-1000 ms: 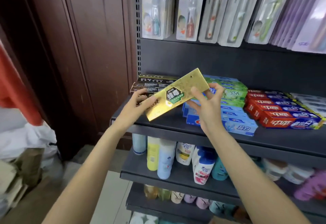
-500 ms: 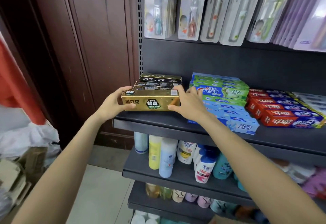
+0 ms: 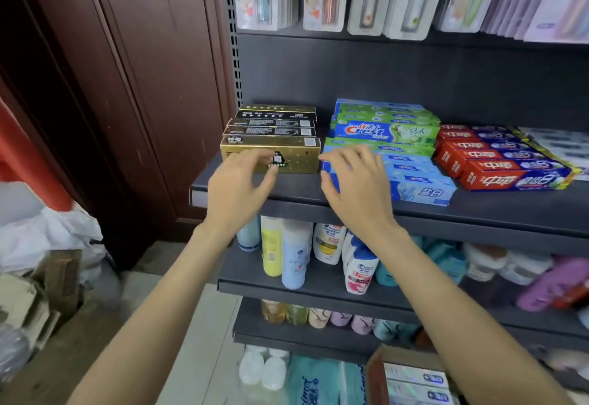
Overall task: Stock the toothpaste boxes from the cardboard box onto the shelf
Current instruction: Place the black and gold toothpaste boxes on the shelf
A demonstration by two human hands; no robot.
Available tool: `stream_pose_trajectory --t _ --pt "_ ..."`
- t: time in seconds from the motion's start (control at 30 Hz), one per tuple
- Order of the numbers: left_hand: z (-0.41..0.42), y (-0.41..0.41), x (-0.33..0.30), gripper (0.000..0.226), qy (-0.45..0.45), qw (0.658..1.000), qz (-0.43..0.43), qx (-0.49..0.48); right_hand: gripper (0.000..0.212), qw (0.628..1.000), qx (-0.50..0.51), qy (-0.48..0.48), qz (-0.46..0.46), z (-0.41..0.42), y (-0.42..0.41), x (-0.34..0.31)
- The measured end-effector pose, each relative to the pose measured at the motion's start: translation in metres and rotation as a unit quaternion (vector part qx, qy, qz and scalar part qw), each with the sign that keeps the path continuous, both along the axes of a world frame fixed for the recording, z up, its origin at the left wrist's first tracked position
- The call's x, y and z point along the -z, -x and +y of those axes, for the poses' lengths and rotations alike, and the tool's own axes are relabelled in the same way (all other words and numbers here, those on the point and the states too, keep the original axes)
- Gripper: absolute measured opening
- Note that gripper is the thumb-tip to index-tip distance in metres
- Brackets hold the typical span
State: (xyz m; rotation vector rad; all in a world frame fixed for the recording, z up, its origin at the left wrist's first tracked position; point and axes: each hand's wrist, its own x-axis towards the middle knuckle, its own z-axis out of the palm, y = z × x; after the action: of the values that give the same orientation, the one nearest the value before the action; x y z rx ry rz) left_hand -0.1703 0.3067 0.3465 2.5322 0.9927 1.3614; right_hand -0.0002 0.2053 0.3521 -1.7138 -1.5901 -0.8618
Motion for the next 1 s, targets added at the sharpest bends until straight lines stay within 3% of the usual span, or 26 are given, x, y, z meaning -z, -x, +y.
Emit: stream_pose_trajectory --t 0.1,0.23,0.33,0.43,0.53,0.67,0.87,1.0 --pt "-0.057 -0.006 0.009 0.031 0.013 0.994 0.006 0.108 0.019 0.998 -0.021 0.006 0.054 -0.069 -0.001 0.027" --pt "-0.121 -0.023 0.049 0.027 0.067 0.971 0.049 0.224 0.022 0.977 0.038 0.107 0.180 -0.170 -0.025 0.092" --pt "-0.163 -0.049 0.091 0.024 0.133 0.946 0.109 0.274 0.016 0.930 0.124 0.209 0.275 -0.244 -0.055 0.148" --pt "-0.201 -0.085 0.136 0.027 0.199 0.912 0.183 0.307 0.017 0.858 0.209 0.320 0.344 -0.311 -0.089 0.202" --pt "-0.231 -0.132 0.196 0.033 0.290 0.867 0.258 0.314 0.022 0.815 0.246 0.351 0.389 -0.361 -0.121 0.247" --pt "-0.267 -0.192 0.289 0.032 0.387 0.815 0.329 0.280 0.030 0.790 0.256 0.375 0.413 -0.388 -0.164 0.298" --pt "-0.310 -0.249 0.401 0.057 0.337 0.778 0.487 0.209 0.041 0.780 0.168 0.499 0.339 -0.369 -0.206 0.392" --pt "-0.322 -0.262 0.451 0.075 0.351 0.751 0.537 0.154 0.046 0.757 0.120 0.578 0.280 -0.342 -0.225 0.449"
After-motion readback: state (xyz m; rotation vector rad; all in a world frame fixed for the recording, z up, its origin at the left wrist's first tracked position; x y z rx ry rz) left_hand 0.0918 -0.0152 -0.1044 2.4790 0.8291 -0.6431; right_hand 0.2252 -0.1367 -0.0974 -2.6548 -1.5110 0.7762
